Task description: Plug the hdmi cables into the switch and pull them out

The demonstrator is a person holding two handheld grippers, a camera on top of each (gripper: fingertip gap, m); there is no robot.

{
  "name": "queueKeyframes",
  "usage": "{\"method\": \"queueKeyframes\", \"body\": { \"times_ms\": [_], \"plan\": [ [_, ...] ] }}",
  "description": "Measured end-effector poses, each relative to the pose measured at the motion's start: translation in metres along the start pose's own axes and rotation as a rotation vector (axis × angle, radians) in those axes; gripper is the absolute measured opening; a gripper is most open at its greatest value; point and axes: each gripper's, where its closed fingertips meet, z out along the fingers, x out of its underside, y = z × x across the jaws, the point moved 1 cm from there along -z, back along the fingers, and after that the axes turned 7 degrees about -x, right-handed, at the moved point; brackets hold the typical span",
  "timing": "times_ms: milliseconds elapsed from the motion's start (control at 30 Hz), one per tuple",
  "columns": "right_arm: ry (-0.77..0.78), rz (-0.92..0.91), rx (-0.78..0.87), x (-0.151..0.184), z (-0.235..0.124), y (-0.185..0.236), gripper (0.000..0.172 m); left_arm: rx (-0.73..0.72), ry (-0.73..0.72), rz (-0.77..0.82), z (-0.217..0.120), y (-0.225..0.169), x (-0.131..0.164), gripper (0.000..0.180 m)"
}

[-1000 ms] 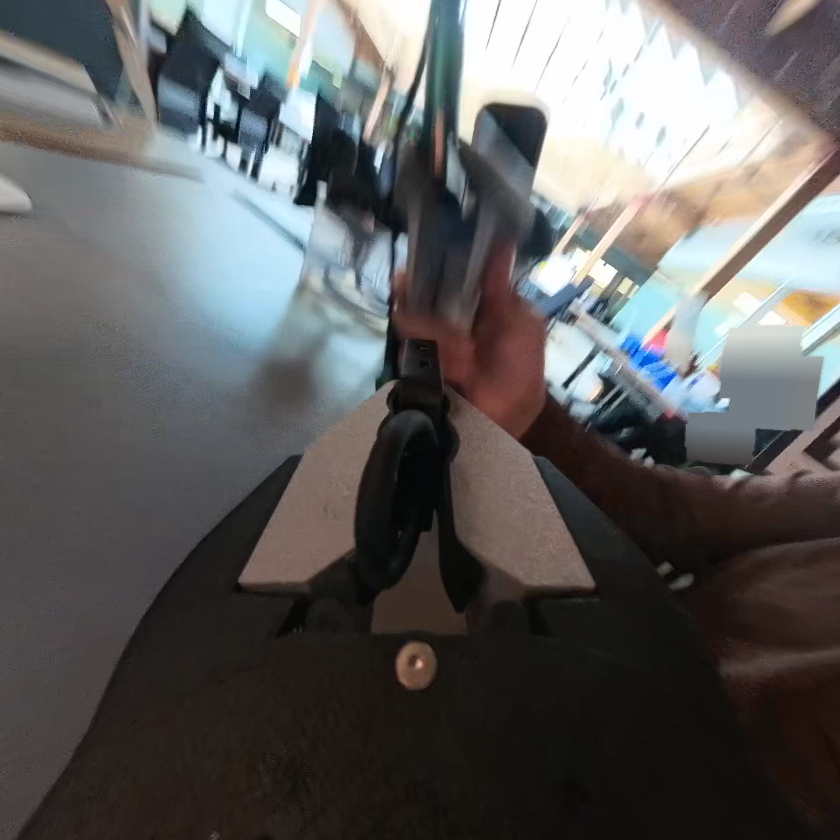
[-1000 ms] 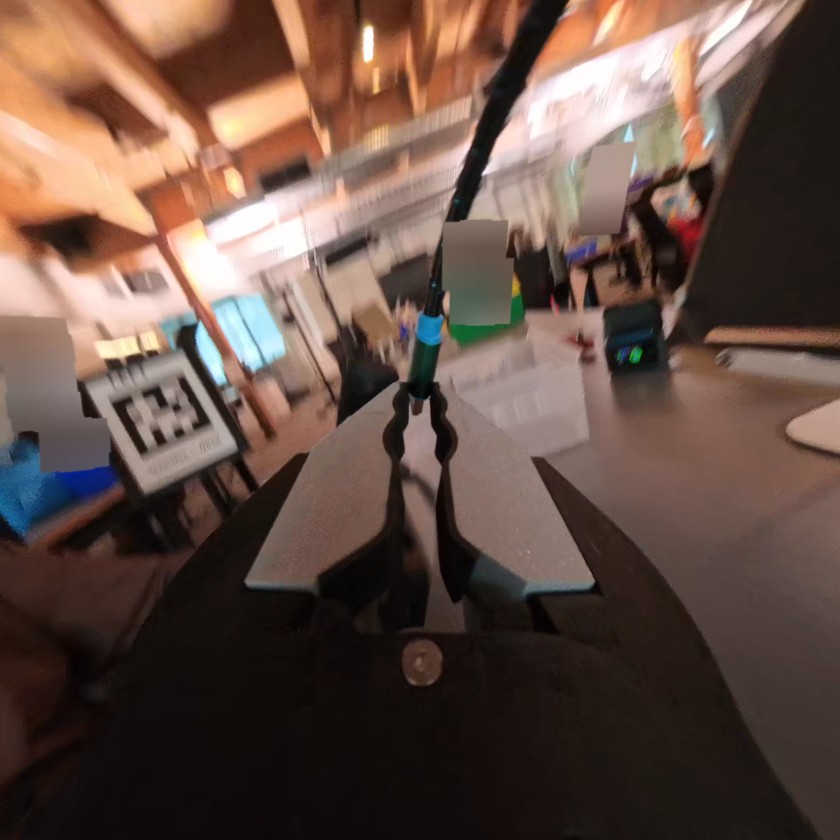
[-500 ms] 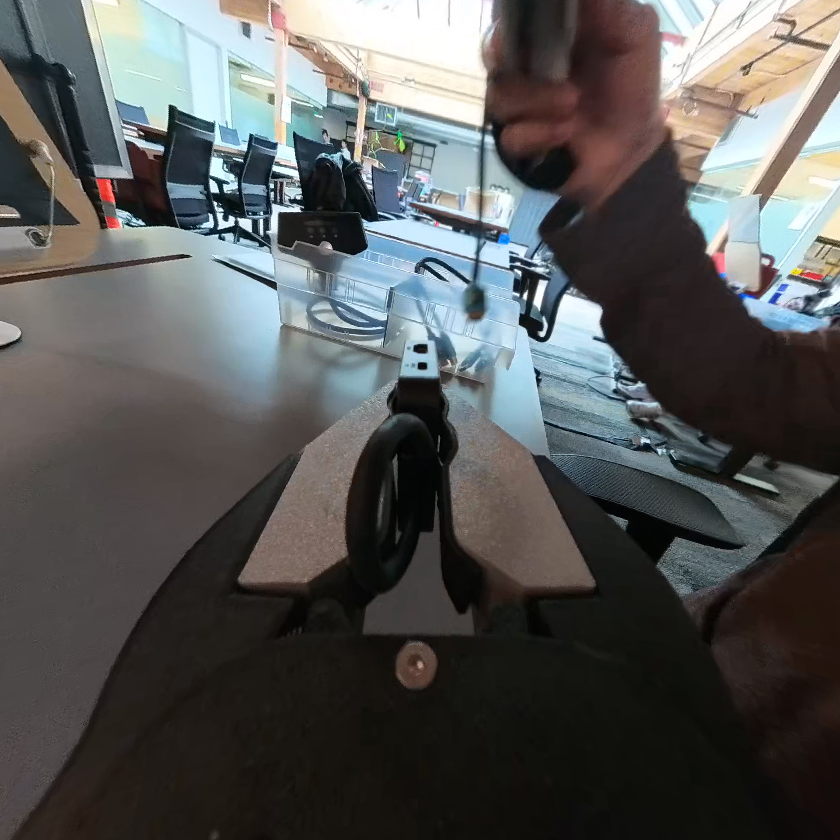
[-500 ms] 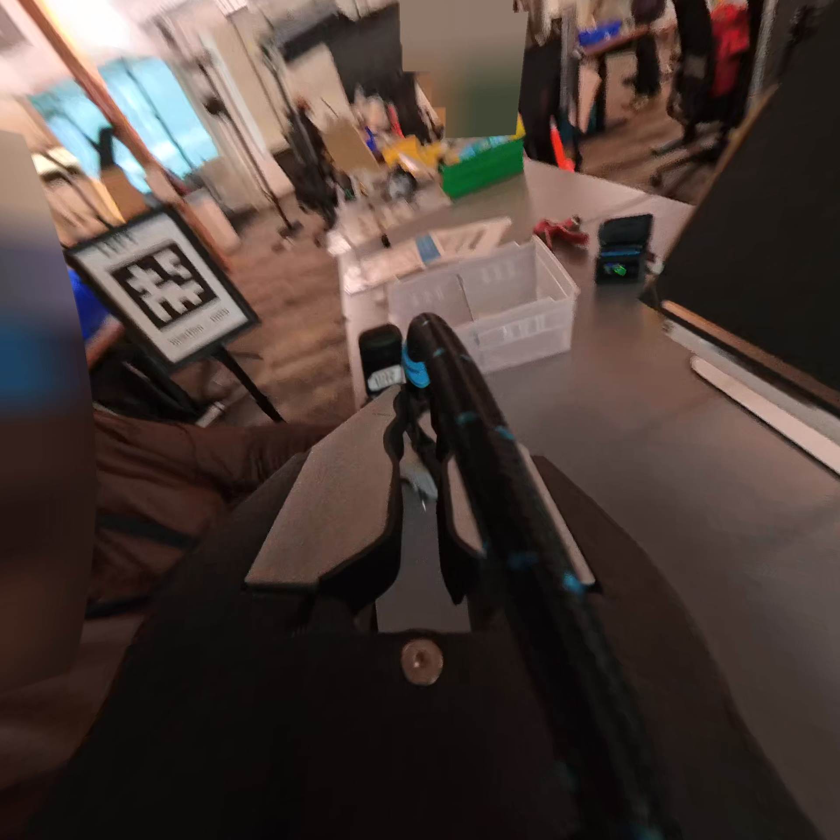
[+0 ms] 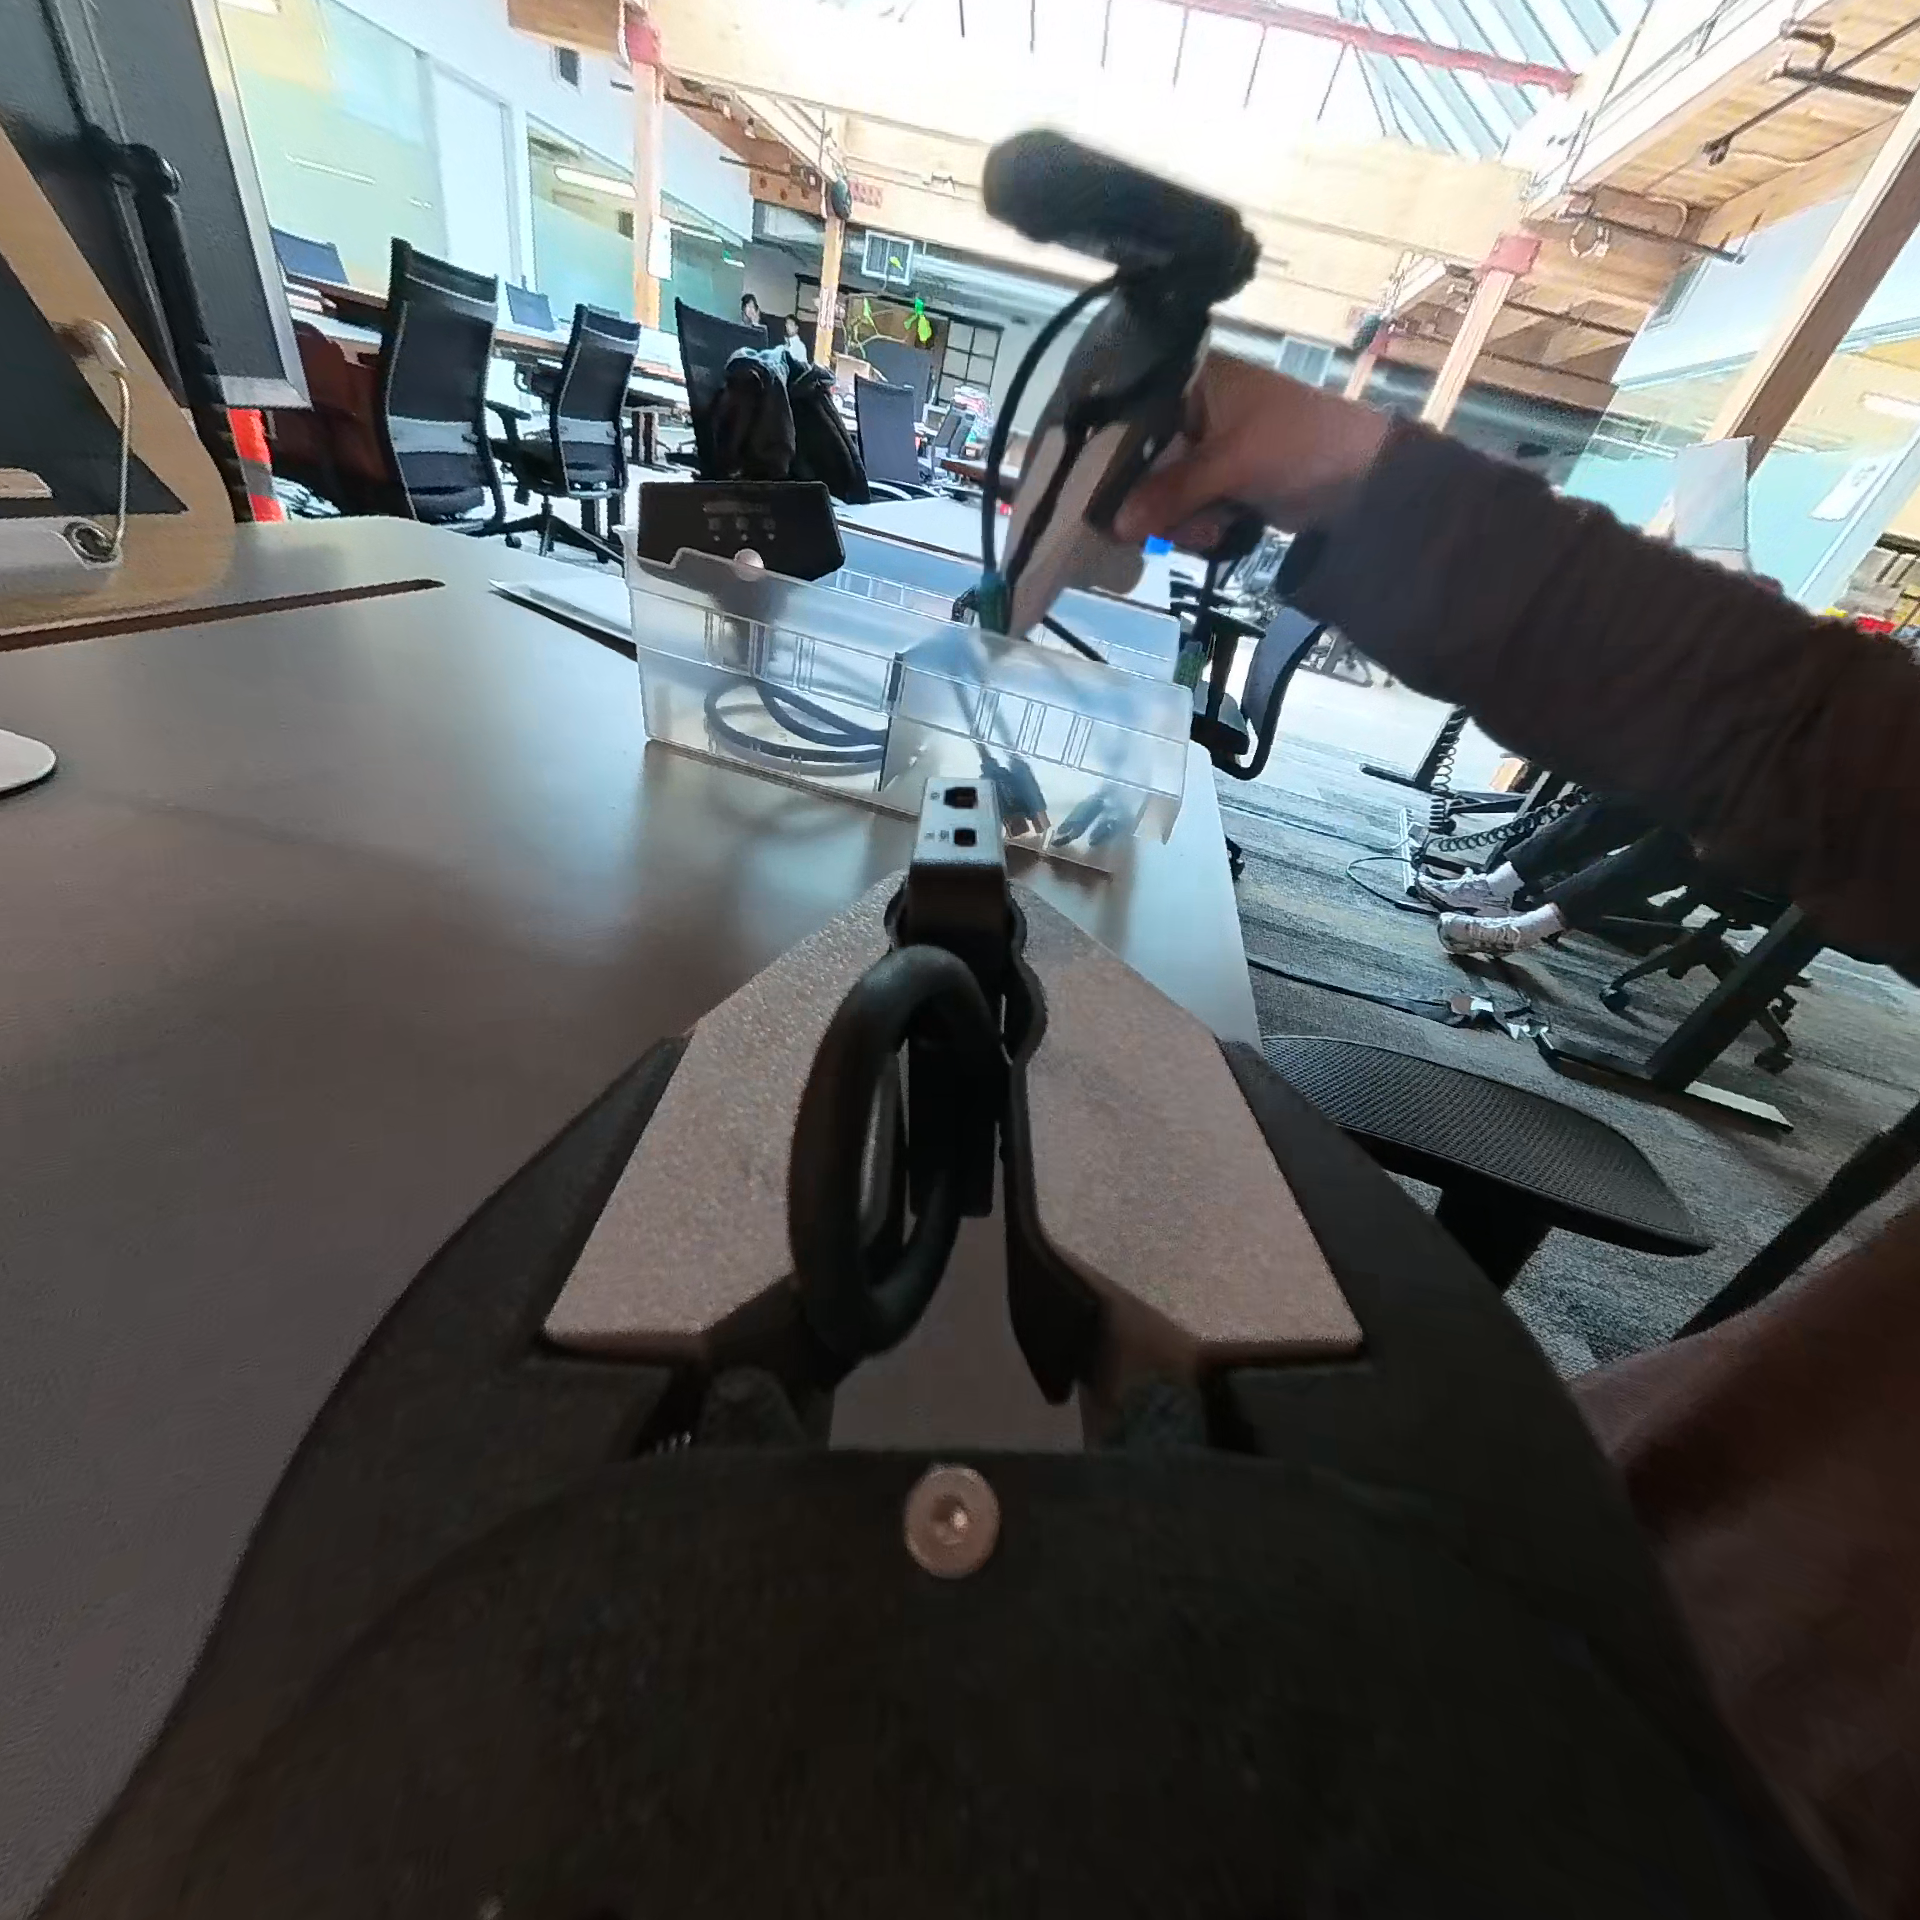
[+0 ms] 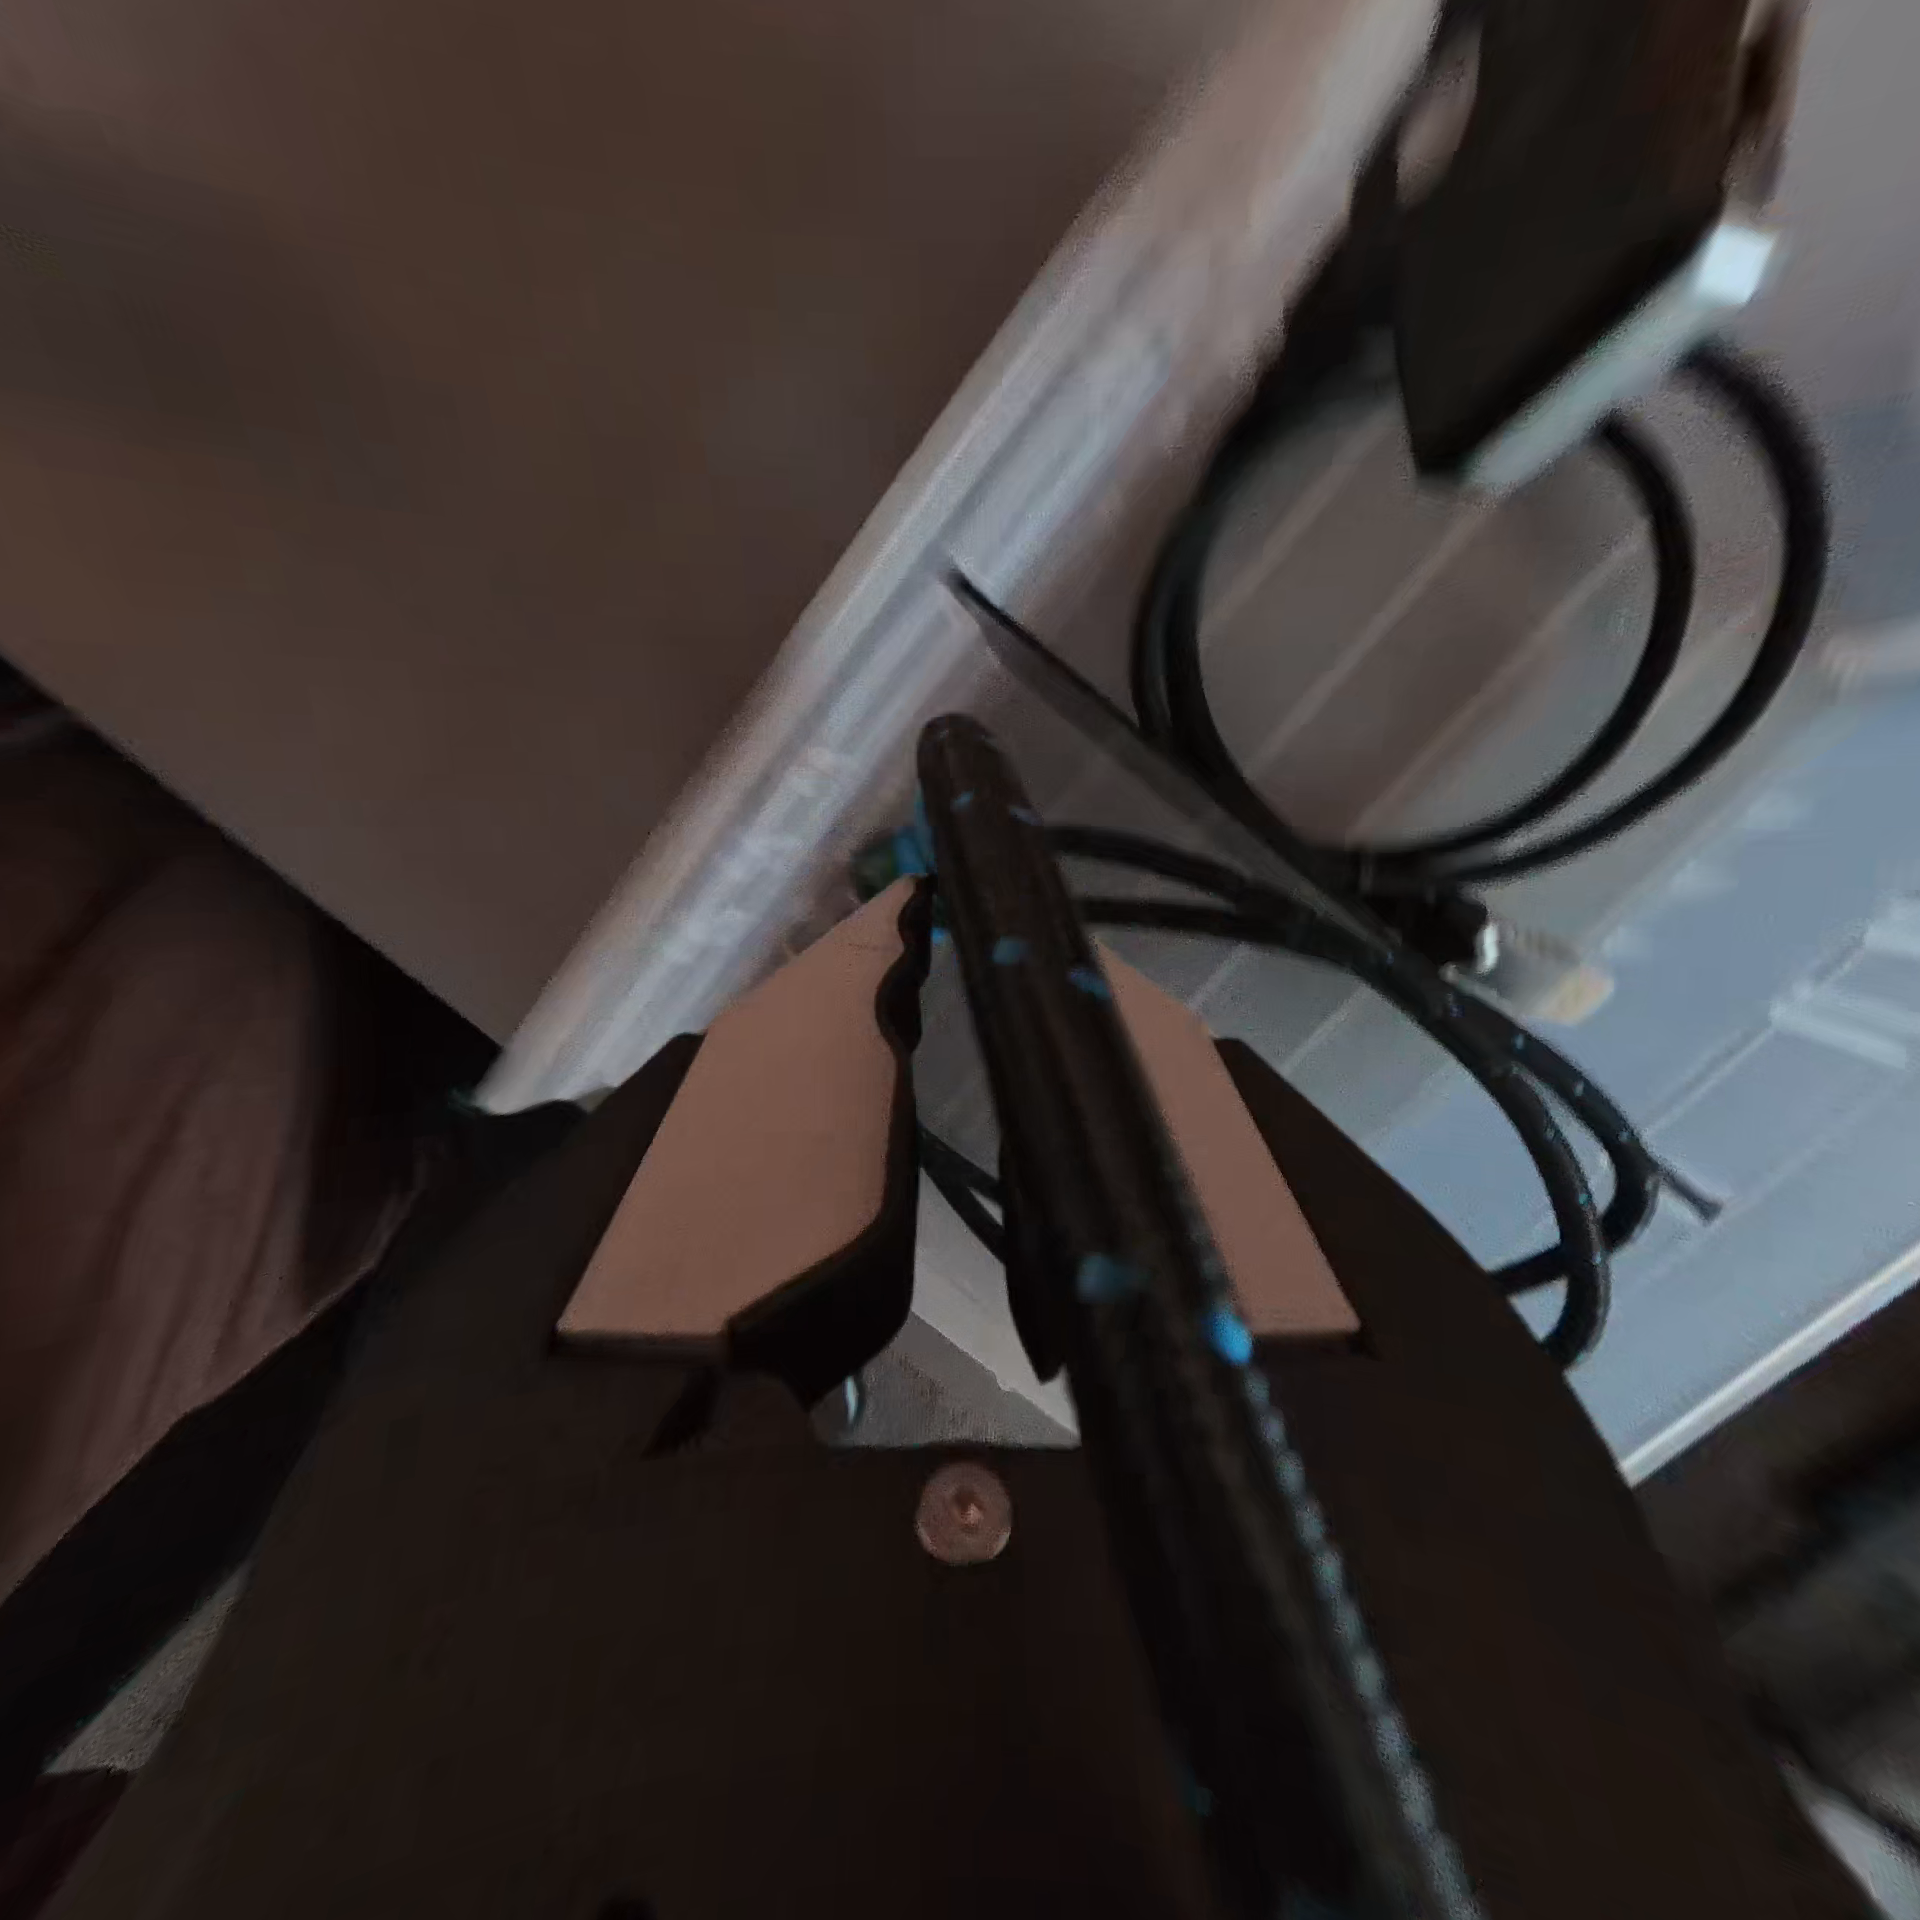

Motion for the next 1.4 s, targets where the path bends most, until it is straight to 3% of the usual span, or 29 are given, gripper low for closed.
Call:
{"method": "queueKeyframes", "body": {
  "times_ms": [133,200,400,500,600,800,933,1133,1267,1400],
  "plan": [
    [0.16,0.09,-0.091,0.032,0.027,-0.003,0.008,0.006,0.016,-0.001,0.002,-0.001,0.002,0.012],
    [0.218,0.108,-0.162,0.036,0.029,0.008,0.019,0.008,0.021,0.002,0.002,-0.001,0.003,0.012],
    [0.36,0.082,-0.172,0.028,0.0,0.022,0.024,0.011,0.013,-0.003,0.002,-0.001,0.002,0.011],
    [0.304,0.055,-0.369,0.009,-0.019,0.052,0.022,0.014,0.01,-0.013,0.002,-0.001,0.001,0.011],
    [0.226,0.129,-0.414,-0.003,-0.02,0.042,0.02,0.025,0.015,-0.014,0.003,-0.003,0.002,0.011],
    [0.249,0.413,-0.883,0.018,-0.011,0.062,0.029,0.037,0.013,-0.029,0.003,-0.005,0.002,0.011],
    [0.227,0.342,-1.052,0.023,-0.034,0.081,0.028,0.04,0.02,-0.038,0.003,-0.004,0.003,0.012],
    [0.288,0.105,-1.084,0.057,-0.066,0.113,0.035,0.045,0.024,-0.039,0.004,-0.005,0.003,0.011],
    [0.027,-0.075,-0.922,0.021,-0.074,0.137,0.033,0.159,-0.018,-0.062,0.001,-0.02,-0.003,0.012],
    [-0.195,-0.285,-0.716,-0.029,-0.047,0.191,0.036,0.305,-0.093,-0.006,-0.007,-0.048,-0.015,0.012]
  ]
}}
